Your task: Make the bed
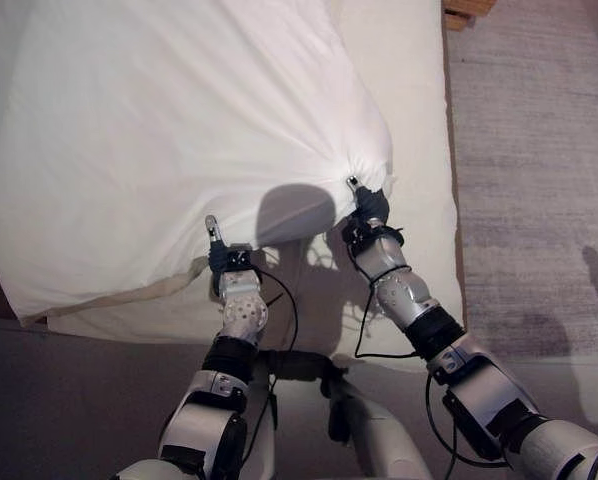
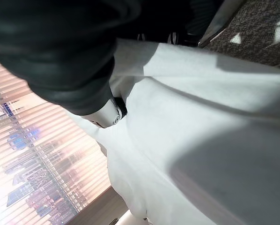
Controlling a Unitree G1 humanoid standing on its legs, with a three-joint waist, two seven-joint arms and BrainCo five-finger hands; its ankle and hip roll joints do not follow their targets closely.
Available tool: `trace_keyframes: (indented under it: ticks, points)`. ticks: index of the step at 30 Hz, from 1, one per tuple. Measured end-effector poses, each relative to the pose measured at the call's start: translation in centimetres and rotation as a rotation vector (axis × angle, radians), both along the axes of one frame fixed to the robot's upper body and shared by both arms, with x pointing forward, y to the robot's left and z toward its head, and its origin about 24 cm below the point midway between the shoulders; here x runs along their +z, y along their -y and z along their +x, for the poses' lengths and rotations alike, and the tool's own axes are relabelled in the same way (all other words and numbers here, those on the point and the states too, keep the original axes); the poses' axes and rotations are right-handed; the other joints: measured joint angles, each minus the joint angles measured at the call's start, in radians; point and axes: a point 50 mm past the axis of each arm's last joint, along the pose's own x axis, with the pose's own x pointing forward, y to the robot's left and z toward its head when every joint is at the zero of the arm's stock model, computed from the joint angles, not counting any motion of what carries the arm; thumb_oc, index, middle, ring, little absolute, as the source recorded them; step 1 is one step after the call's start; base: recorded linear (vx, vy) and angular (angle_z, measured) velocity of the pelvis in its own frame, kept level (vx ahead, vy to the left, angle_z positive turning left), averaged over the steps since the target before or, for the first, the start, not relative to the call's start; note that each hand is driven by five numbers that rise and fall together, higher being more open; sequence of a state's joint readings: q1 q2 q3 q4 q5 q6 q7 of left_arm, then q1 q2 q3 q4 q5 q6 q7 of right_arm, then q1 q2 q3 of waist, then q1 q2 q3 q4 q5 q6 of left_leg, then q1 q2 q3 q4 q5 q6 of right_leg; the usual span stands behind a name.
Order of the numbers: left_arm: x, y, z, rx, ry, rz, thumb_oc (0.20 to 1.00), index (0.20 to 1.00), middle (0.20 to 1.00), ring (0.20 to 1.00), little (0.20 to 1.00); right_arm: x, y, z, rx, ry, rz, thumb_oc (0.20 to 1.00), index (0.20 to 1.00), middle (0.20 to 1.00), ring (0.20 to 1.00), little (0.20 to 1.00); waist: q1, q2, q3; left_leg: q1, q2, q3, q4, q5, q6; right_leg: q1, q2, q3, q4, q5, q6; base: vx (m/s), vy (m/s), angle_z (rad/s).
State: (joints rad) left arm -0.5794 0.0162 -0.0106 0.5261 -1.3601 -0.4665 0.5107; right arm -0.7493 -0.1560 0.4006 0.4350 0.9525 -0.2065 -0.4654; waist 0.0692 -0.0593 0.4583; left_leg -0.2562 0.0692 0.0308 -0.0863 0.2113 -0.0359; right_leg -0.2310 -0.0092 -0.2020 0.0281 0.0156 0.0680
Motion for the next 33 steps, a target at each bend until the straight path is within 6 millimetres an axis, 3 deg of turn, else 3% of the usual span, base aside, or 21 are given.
trace_keyframes:
  ticks: [12,28,29,30,31,32,33]
  points:
    - [-0.3,-2.5,0.0,0.046,-0.033,0.122,1.0,1.0,1.0,1.0,1.0,-0.2,0.0,-0.1,0.011,0.003,0.001,0.2,0.2,0.2,0.2,0.2,0.0,0.001,0.0,0.0,0.0,0.0,0.0,-0.002,-0.002,0.0,0.0,0.0,0.0,0.0,0.0,0.0,0.0,0.0]
    - [-0.6,-4.6,-0.1,0.102,-0.058,0.134,1.0,1.0,1.0,1.0,1.0,-0.1,0.0,-0.1,0.013,0.017,-0.015,0.2,0.2,0.2,0.2,0.2,0.0,0.003,-0.001,0.0,0.0,0.0,0.0,-0.006,-0.008,-0.001,-0.001,0.001,0.0,-0.003,-0.004,0.0,0.0,0.0]
    - [-0.7,-4.8,-0.2,0.101,-0.062,0.141,0.642,0.642,0.642,0.642,0.642,-0.1,0.0,-0.1,0.015,0.018,-0.014,0.2,0.2,0.2,0.2,0.2,0.0,0.003,-0.001,0.0,0.0,0.0,0.0,-0.006,-0.008,-0.002,-0.001,0.001,0.0,-0.003,-0.004,0.0,0.0,0.0]
    - [-0.7,-4.9,-0.2,0.1,-0.064,0.146,0.642,0.642,0.642,0.642,0.642,-0.1,0.0,-0.1,0.016,0.019,-0.014,0.2,0.2,0.2,0.2,0.2,0.0,0.003,-0.001,0.0,0.0,0.0,0.0,-0.006,-0.008,-0.002,-0.001,0.001,0.0,-0.004,-0.006,0.0,0.0,0.0]
    - [-0.6,-5.0,-0.1,0.095,-0.062,0.153,0.479,0.479,0.479,0.479,0.479,-0.1,0.0,-0.1,0.017,0.02,-0.015,0.2,0.2,0.2,0.2,0.2,0.0,0.003,-0.001,0.0,0.0,0.0,0.0,-0.006,-0.008,-0.002,-0.001,0.001,0.001,-0.005,-0.007,0.0,0.0,0.0]
    - [-0.6,-5.1,-0.1,0.092,-0.061,0.158,0.26,0.26,0.26,0.26,0.26,-0.1,0.0,-0.1,0.017,0.02,-0.015,0.2,0.2,0.2,0.2,0.2,0.0,0.003,-0.001,0.0,0.0,0.0,0.0,-0.007,-0.01,-0.002,-0.001,0.001,0.001,-0.005,-0.008,0.0,0.0,0.0]
    - [-0.5,-5.2,-0.1,0.09,-0.058,0.164,0.2,0.2,0.2,0.2,0.2,-0.1,0.0,-0.1,0.017,0.022,-0.018,0.2,0.2,0.2,0.2,0.2,0.0,0.003,-0.001,0.0,0.0,0.0,0.0,-0.008,-0.01,-0.002,-0.001,0.001,0.001,-0.005,-0.008,0.0,0.0,0.0]
